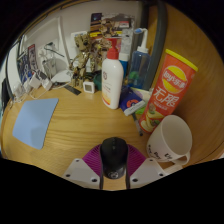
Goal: Arrange mouse
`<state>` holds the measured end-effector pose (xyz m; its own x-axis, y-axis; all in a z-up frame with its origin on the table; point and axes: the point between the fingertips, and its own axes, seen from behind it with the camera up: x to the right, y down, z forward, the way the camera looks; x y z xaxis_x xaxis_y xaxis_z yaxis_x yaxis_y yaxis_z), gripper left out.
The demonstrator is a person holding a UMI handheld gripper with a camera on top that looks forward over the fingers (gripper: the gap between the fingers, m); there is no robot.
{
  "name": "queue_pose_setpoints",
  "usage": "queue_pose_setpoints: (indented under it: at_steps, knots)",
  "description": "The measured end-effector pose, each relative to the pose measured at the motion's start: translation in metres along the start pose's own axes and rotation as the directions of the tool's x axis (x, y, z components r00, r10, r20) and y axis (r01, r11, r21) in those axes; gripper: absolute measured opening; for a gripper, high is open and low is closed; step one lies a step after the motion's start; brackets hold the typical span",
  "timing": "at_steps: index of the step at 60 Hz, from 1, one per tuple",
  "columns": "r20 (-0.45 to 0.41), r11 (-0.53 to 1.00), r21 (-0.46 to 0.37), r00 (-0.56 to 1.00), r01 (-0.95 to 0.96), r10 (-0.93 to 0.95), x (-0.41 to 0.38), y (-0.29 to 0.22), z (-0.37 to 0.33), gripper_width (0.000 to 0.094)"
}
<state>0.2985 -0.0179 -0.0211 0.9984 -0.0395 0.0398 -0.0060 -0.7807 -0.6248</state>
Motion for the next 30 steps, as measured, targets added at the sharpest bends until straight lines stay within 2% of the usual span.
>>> queue_pose_setpoints:
  at_steps: [6,9,21,26,30]
  knots:
    - [-0.016,1.0,-0.003,1.0,-0.002,0.002,-0.009,-0.006,-0.008,0.0296]
    - [-0.041,0.999,0.032,0.999,-0.003,0.004,-0.011,-0.025,-0.02,0.0295]
    - [-0.099,0.951,0.306,0.993,-0.037,0.071,-0.055,-0.177,-0.115,0.0297]
    - [-0.072,0.914,0.402,0.994,-0.05,0.086,-0.096,-0.235,-0.15,0.0296]
    - [-0.038,0.899,0.435,0.996,-0.055,0.08,-0.133,-0.262,-0.167,0.0295]
